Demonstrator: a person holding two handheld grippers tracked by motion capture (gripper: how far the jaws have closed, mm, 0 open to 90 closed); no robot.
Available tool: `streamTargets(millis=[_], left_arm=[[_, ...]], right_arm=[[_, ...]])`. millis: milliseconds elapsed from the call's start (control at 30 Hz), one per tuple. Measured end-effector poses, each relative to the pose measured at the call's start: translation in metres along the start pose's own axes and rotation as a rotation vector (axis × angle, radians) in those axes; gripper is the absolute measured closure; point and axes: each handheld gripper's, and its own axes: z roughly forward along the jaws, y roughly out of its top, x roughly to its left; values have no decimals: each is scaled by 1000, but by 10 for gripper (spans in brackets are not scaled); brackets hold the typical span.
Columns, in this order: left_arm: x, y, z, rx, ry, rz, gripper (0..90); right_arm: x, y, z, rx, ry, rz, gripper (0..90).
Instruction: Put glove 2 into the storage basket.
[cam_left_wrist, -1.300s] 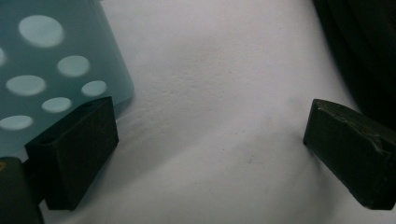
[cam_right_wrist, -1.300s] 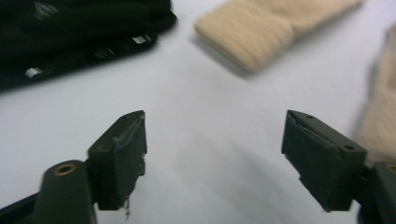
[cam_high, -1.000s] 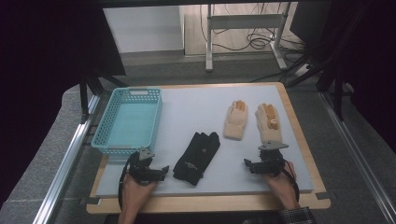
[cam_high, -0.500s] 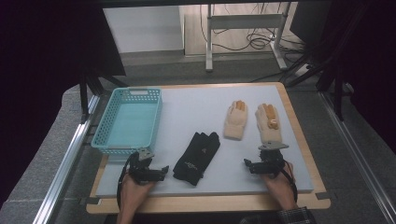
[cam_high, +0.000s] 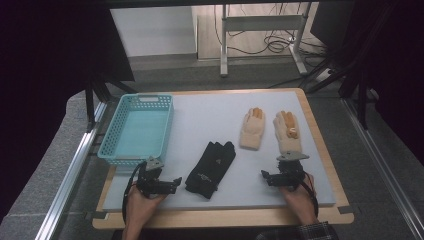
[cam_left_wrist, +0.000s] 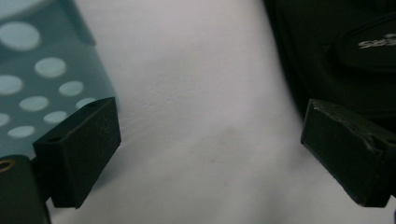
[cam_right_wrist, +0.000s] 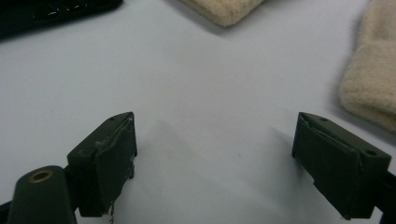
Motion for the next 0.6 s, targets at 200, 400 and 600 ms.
streamTargets(millis=[200, 400, 600], left_arm=[[-17, 17, -5, 0, -33, 38, 49], [-33, 39, -3, 6, -62, 75, 51], [-48, 56, 19, 74, -126, 76, 46]], right_arm=[[0, 0, 0, 0, 0, 0, 136], [0, 0, 0, 0, 0, 0, 135], [0, 0, 0, 0, 0, 0, 135]])
